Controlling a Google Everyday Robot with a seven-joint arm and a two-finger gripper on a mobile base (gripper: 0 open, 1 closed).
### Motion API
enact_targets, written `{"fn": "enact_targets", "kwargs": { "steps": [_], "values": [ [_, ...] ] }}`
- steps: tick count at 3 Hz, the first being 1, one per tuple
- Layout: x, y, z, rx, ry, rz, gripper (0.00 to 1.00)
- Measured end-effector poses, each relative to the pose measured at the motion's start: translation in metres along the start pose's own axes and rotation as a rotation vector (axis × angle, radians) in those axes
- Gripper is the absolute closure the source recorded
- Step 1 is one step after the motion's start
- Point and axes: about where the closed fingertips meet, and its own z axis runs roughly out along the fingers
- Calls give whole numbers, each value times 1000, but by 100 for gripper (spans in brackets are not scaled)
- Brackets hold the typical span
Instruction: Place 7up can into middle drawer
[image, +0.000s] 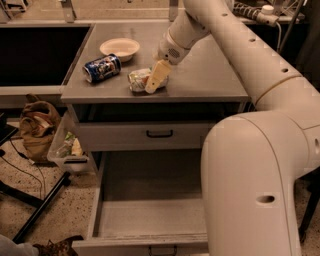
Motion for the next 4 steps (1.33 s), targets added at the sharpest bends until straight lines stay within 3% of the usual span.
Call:
{"fn": "enact_targets", "kwargs": {
  "steps": [2,3,4],
  "values": [
    [0,0,0,0,0,0,64],
    [2,7,-11,34,-11,13,88],
    [-2,28,-52,134,-38,22,100]
  ]
}}
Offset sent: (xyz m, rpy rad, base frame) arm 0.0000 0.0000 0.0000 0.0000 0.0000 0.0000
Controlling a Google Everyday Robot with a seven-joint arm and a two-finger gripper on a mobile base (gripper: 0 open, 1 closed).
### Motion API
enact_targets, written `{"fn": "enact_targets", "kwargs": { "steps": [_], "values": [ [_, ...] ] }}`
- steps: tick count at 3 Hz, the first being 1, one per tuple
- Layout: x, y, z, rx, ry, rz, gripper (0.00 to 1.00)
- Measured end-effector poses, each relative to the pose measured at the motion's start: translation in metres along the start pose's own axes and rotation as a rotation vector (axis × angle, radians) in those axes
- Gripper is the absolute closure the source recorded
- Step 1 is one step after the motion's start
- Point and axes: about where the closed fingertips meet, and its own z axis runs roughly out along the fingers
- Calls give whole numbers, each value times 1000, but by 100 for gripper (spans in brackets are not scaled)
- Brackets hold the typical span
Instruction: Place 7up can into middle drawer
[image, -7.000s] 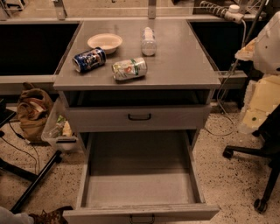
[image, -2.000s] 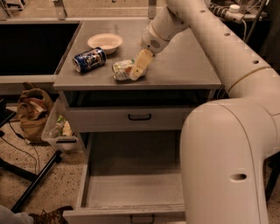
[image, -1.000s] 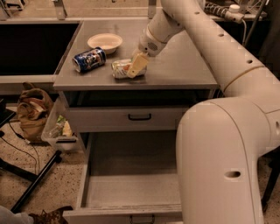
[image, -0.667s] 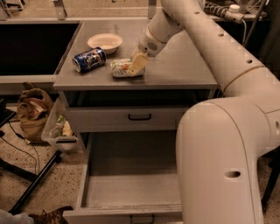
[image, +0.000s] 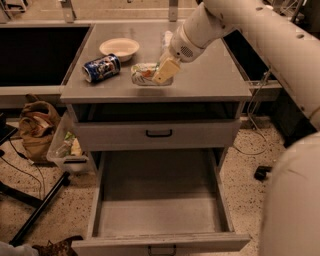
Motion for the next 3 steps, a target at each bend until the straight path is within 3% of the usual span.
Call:
{"fn": "enact_targets", "kwargs": {
  "steps": [1,2,3],
  "values": [
    [-6,31,-24,66,-76,12,100],
    [0,74,-10,64,-145,26,100],
    [31,147,15,59,-237,69,100]
  ]
}}
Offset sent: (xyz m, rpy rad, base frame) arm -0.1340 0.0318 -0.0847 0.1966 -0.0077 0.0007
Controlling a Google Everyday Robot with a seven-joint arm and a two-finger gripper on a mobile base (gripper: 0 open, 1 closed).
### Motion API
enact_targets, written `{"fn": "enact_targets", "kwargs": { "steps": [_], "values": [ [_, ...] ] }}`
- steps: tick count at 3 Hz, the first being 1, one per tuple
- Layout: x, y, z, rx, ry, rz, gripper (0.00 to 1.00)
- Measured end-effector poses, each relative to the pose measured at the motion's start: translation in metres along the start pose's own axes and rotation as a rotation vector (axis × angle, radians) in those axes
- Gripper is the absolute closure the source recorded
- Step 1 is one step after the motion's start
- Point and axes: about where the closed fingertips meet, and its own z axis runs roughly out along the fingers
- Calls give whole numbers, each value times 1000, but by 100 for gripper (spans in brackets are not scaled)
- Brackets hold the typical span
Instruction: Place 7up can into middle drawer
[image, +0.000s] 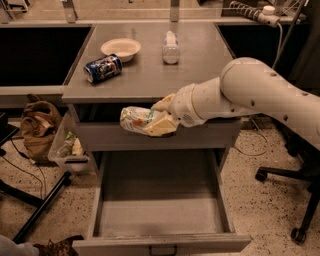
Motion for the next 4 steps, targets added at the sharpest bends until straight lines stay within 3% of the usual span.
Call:
{"fn": "enact_targets", "kwargs": {
  "steps": [1,2,3,4],
  "values": [
    [0,0,0,0,0,0,100],
    [11,20,17,-31,7,25,100],
    [35,46,42,-25,34,59,100],
    [55,64,67,17,53,94,100]
  ]
}}
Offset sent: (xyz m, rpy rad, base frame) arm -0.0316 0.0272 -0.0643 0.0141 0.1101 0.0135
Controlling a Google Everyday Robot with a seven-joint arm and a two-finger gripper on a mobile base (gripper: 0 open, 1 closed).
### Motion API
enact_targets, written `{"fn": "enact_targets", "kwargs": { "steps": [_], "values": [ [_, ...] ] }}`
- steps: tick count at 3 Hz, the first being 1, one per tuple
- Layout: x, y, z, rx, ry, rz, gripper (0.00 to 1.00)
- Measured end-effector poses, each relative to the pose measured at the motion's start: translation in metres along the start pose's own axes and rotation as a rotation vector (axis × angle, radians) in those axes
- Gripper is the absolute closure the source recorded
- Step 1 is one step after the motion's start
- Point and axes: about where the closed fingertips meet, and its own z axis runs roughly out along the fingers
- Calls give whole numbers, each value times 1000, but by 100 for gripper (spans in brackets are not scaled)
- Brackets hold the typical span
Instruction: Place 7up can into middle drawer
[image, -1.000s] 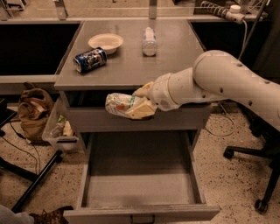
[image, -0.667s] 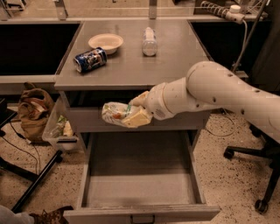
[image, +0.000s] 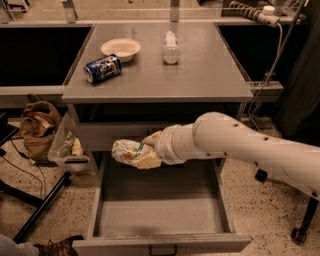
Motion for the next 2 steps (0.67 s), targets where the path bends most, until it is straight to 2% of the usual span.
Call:
{"fn": "enact_targets", "kwargs": {
  "steps": [1,2],
  "values": [
    [28,13,33,32,30,9,100],
    [28,13,33,32,30,9,100]
  ]
}}
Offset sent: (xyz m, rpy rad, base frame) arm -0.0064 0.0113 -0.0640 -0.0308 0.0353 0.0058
